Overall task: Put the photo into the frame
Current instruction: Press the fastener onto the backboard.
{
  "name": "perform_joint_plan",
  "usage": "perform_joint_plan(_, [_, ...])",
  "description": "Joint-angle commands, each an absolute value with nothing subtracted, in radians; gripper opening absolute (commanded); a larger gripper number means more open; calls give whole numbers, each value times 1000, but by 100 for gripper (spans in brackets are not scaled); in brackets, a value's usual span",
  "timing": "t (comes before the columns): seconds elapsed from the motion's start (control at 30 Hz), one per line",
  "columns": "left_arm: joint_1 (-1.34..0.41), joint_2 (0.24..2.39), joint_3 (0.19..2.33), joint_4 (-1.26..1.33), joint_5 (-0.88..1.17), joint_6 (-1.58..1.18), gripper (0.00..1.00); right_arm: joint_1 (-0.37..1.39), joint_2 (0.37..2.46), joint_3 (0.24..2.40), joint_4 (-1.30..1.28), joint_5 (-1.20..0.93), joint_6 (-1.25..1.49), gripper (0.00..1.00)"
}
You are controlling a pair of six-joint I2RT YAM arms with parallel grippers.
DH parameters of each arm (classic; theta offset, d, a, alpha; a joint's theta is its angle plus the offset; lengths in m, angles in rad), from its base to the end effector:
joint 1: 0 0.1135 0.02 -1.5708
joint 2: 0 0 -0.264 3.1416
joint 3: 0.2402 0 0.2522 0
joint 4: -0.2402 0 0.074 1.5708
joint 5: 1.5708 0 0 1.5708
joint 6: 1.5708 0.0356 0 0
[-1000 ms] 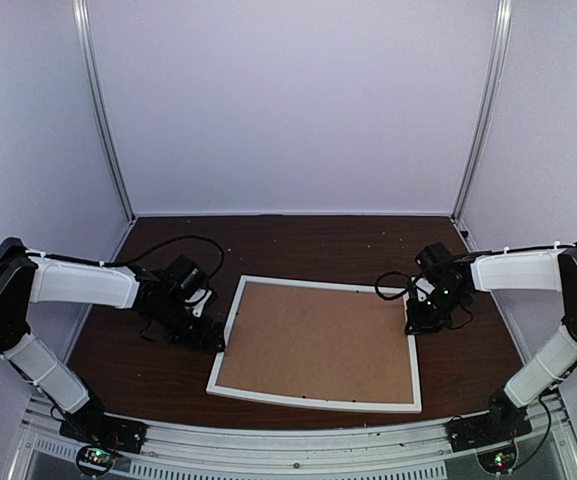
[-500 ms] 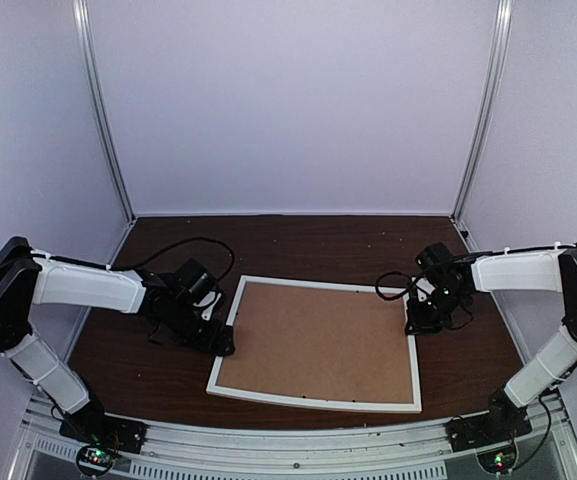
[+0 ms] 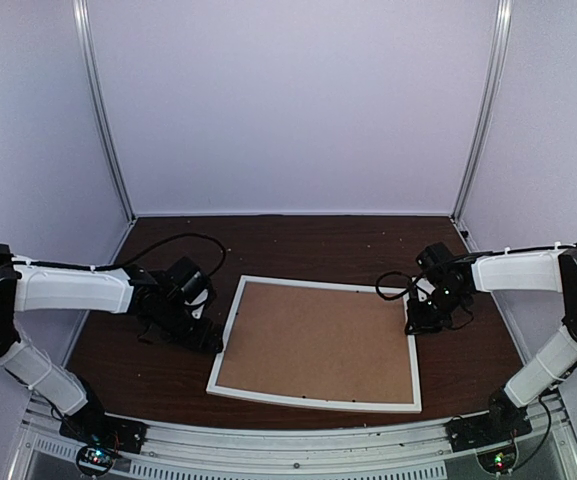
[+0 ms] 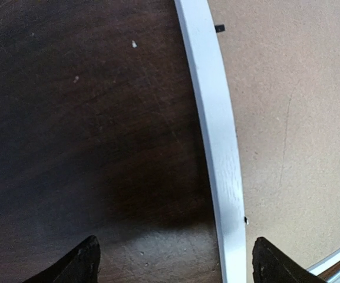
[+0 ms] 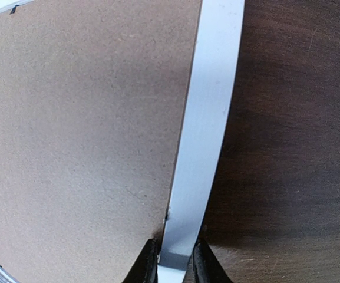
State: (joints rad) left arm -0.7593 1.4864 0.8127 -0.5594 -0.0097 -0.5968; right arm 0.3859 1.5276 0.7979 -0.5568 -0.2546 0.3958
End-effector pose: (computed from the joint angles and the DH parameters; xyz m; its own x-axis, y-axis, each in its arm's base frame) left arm 0.1909 -0.1808 0.1672 -0.9516 0.1284 -0.2792 0.1829 0.9668 -0.1786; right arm 0.2390 0.1068 0.1546 -0.9862 0.0021 -0.1656 -0.0536 0.9420 0.3312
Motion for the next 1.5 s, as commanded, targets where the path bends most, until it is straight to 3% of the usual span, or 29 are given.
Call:
perform_joint_plan(0.0, [-764, 1465, 833, -598, -74, -585, 90, 387, 1556, 763, -502, -250, 400, 21])
perform_joint_plan(0.67, [-764, 1600, 926, -646, -93, -555, 91, 384, 1544, 767, -516, -247, 396, 21])
perform_joint_plan(1.47, [-785, 1625, 876, -576, -7, -605, 90, 379, 1553, 756, -497, -256, 400, 21])
